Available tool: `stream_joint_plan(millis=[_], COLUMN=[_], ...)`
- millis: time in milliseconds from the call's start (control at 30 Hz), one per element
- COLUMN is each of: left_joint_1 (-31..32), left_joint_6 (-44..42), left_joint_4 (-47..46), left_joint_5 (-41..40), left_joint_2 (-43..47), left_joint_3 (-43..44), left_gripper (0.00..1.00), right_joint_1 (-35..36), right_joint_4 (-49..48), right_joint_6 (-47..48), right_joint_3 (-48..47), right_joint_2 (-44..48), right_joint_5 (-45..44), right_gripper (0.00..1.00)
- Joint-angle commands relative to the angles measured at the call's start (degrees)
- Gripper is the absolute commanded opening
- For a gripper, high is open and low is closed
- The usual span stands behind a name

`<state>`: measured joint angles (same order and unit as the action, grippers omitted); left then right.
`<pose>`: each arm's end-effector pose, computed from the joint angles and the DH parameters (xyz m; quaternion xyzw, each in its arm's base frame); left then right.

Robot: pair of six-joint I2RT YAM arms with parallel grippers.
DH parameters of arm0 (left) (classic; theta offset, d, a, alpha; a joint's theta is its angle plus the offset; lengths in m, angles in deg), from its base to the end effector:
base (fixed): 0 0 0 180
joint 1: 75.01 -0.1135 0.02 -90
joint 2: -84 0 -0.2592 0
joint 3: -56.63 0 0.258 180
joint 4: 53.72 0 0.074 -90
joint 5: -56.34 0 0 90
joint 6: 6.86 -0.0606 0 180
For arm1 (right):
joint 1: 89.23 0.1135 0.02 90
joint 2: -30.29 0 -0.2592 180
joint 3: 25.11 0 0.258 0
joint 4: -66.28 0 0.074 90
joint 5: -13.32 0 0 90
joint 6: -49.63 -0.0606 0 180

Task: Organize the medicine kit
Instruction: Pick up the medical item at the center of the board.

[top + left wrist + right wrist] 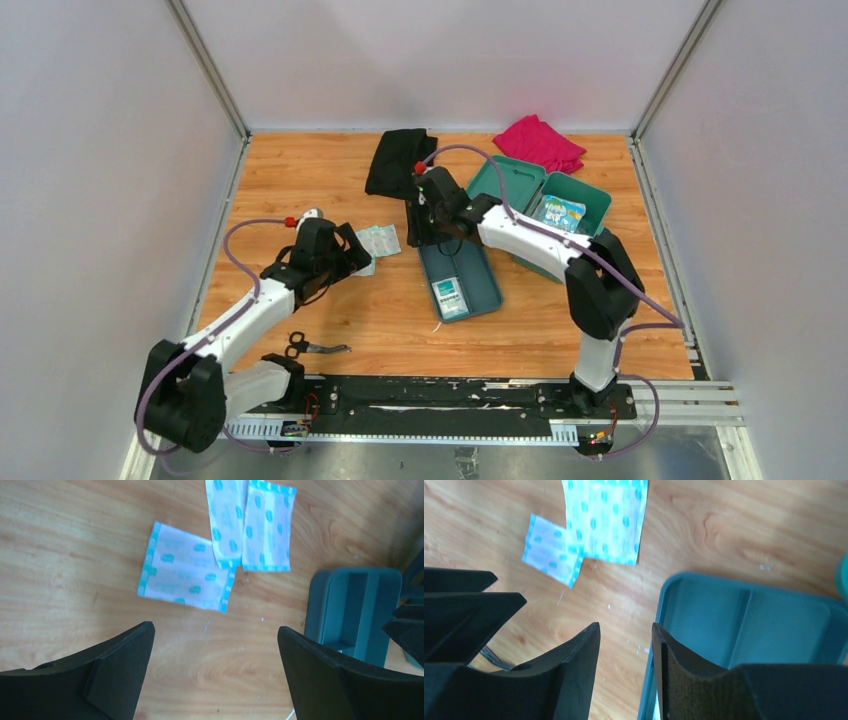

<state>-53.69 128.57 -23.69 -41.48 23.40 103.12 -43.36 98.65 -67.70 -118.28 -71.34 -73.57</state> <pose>0.2258 -0.0793 0.1831 -0.2179 0.8930 -0.1614 0.3591 0.2965 0.3104 0.2415 -0.1576 0.8953 0.2678 0.3192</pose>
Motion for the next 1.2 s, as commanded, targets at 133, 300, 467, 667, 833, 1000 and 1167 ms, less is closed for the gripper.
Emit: stream_joint_plan(millis=[133, 300, 467, 667, 833, 1000, 1167], left_joint_1=[-9.08, -9.43, -10.31, -10.77, -10.86, -10.86, -10.86], left_joint_6=[-2.72, -3.88, -4.15, -4.52, -4.64, -4.60, -4.73], left_joint_4=[-14.51, -16.27, -18.15, -17.69, -18.25, -18.79, -19.70], left_joint_5=[10.37, 9.90, 10.66, 11.96, 12.60, 13.79, 15.64], left_joint_2=[-12.95, -18.32, -23.54, -28.77, -30.68, -32.53, -34.03], left_joint_3=[3.52, 7.13, 9.85, 11.17, 10.99, 10.95, 10.84], left_gripper=[1.00, 1.00, 0.99, 0.95, 0.91, 0.90, 0.85], right_joint_1=[-4.43, -6.09, -6.93, -7.77, -7.75, -7.78, -7.86], right_joint_4=[4.08, 5.38, 6.46, 6.22, 5.70, 5.60, 5.60], right_joint_6=[2.18, 0.63, -0.95, -3.78, -5.15, -6.39, -7.37], right_joint_3=[-15.66, -21.94, -26.30, -27.43, -28.08, -29.05, -30.20], right_joint_2=[-14.03, -21.22, -26.11, -29.04, -30.98, -32.88, -35.36], right_joint_5=[5.48, 8.30, 10.72, 14.01, 17.13, 18.73, 20.11], right_gripper=[0.59, 0.63, 0.59, 0.51, 0.45, 0.41, 0.36])
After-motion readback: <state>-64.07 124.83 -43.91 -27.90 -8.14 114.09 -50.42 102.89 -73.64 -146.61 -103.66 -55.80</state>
